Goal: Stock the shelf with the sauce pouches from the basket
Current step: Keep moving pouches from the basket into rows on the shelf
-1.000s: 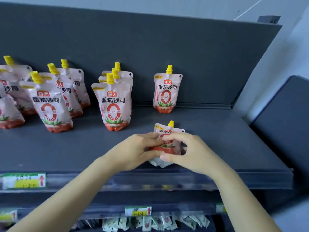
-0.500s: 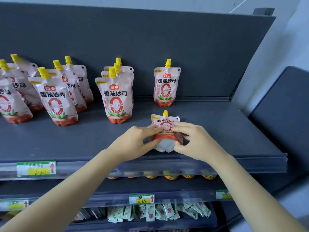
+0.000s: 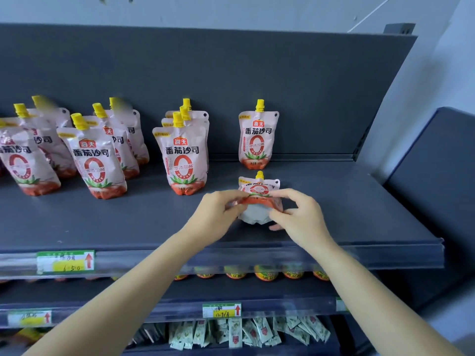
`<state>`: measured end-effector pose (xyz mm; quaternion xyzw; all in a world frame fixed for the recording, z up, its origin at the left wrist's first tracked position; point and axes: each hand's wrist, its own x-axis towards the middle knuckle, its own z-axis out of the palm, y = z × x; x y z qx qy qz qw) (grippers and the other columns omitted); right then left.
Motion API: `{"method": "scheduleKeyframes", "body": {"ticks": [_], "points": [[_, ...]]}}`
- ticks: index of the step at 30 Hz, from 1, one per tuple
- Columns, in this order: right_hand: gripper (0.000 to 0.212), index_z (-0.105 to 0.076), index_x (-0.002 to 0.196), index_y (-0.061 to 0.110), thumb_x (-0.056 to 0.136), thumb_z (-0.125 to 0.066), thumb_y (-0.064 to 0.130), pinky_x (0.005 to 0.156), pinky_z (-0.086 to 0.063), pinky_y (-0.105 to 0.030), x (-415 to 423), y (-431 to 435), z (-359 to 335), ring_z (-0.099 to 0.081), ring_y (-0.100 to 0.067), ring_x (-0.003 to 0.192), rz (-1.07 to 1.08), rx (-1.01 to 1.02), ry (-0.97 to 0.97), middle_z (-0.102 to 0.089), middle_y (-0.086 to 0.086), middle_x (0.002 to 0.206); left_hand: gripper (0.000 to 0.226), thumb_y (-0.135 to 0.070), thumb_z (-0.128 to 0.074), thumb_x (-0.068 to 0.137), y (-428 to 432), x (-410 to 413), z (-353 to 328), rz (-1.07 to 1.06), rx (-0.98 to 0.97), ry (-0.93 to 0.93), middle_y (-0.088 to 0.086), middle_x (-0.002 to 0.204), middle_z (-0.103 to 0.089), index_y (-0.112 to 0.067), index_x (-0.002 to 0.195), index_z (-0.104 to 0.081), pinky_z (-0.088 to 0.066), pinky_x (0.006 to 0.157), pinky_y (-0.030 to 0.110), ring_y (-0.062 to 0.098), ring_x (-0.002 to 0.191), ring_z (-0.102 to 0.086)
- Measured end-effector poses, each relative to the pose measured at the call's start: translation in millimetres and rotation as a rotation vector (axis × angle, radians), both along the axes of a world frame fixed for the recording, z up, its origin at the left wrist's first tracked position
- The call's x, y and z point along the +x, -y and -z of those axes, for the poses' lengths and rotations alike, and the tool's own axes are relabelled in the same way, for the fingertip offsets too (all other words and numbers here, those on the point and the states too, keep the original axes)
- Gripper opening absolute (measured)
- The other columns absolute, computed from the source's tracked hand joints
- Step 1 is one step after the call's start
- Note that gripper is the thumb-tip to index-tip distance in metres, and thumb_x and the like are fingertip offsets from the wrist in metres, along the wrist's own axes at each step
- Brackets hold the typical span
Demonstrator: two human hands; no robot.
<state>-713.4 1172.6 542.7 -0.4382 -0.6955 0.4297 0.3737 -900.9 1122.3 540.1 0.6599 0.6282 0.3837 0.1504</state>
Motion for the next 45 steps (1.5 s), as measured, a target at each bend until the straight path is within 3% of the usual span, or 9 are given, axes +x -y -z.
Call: {"method": "scheduleKeyframes", "body": {"ticks": [5,7,12,22,28,32,37,41,45], "points": [[0.05,-0.066,0.103,0.023,0.069,-0.075,-0.012,0.067,-0.062,-0.034,-16,0,2,-0.065,-0.028,0.101,0.08,-0.091,-0.281,-0.06,-0.007,0.119,0.037,-0.02,-0.074,0.084,-1,28,-3,-0.223,-0.044,0.643,-0.023,0.102,-0.061,-0.025,0.114,-0.052,-0.055,0.086,0.029,0.012,0.084,-0.072],[0.056,-0.062,0.108,0.021,0.071,-0.066,-0.021,0.065,-0.061,-0.03,-17,0,-5,-0.064,-0.026,0.102,0.076,-0.182,-0.431,-0.058,-0.006,0.119,0.033,-0.015,-0.073,0.085,-5,36,-1,-0.212,-0.174,0.918,-0.004,0.104,-0.069,-0.009,0.112,-0.055,-0.054,0.089,0.028,0.017,0.091,-0.072],[0.06,-0.062,0.113,0.021,0.071,-0.061,-0.023,0.061,-0.06,-0.028,-11,-3,-12,-0.066,-0.019,0.09,0.106,-0.139,-0.415,-0.057,0.004,0.115,0.022,0.006,-0.066,0.084,-10,49,0,-0.097,-0.228,1.055,0.016,0.099,-0.074,0.002,0.105,-0.067,-0.058,0.083,0.028,0.025,0.092,-0.072],[0.053,-0.066,0.101,0.026,0.075,-0.052,-0.019,0.074,-0.06,-0.039,-6,0,9,-0.064,-0.021,0.106,0.103,0.049,-0.426,-0.066,0.006,0.114,0.024,0.013,-0.067,0.079,-14,50,2,-0.06,-0.216,0.937,0.014,0.092,-0.076,0.0,0.099,-0.07,-0.058,0.073,0.028,0.028,0.088,-0.073],[0.057,-0.061,0.102,0.031,0.074,-0.048,-0.017,0.055,-0.054,-0.029,9,-4,5,-0.064,-0.026,0.085,-0.019,0.067,-0.368,-0.062,0.005,0.115,0.034,-0.048,-0.062,0.088,-22,39,-14,0.086,-0.414,0.966,0.002,0.088,-0.076,-0.016,0.096,-0.073,-0.057,0.075,0.032,0.016,0.084,-0.072],[0.06,-0.047,0.127,0.035,0.071,-0.052,0.016,0.081,-0.052,-0.026,7,-7,-3,-0.058,-0.006,0.097,0.033,-0.172,-0.423,-0.052,0.009,0.122,0.044,-0.034,-0.071,0.084,-38,32,-20,0.018,-0.518,0.91,0.013,0.102,-0.074,-0.001,0.112,-0.066,-0.059,0.072,0.034,0.022,0.086,-0.072],[0.08,-0.022,0.15,0.024,0.086,-0.066,0.006,0.086,-0.052,-0.04,8,-35,-10,-0.064,-0.022,0.099,0.087,-0.556,-0.611,-0.057,-0.011,0.123,0.036,-0.015,-0.079,0.078,-43,26,-13,0.102,-0.406,0.736,0.008,0.106,-0.072,-0.012,0.112,-0.065,-0.058,0.077,0.032,0.021,0.095,-0.07],[0.054,-0.052,0.131,0.01,0.083,-0.066,-0.008,0.089,-0.056,-0.037,-1,-52,-15,-0.069,-0.019,0.103,0.027,-0.215,-0.455,-0.071,-0.004,0.114,0.095,-0.011,-0.084,0.067,-54,22,-12,0.199,-0.114,0.515,-0.003,0.131,-0.057,-0.026,0.143,-0.03,-0.054,0.093,0.034,0.015,0.119,-0.059],[0.045,-0.05,0.128,0.018,0.091,-0.058,-0.006,0.081,-0.053,-0.016,-24,-78,-19,-0.063,-0.001,0.109,0.045,0.108,-0.348,-0.065,0.007,0.119,0.094,0.006,-0.062,0.081,-87,18,-20,0.094,0.009,0.204,-0.004,0.132,-0.057,-0.026,0.15,-0.008,-0.051,0.097,0.03,0.01,0.118,-0.058]]}}
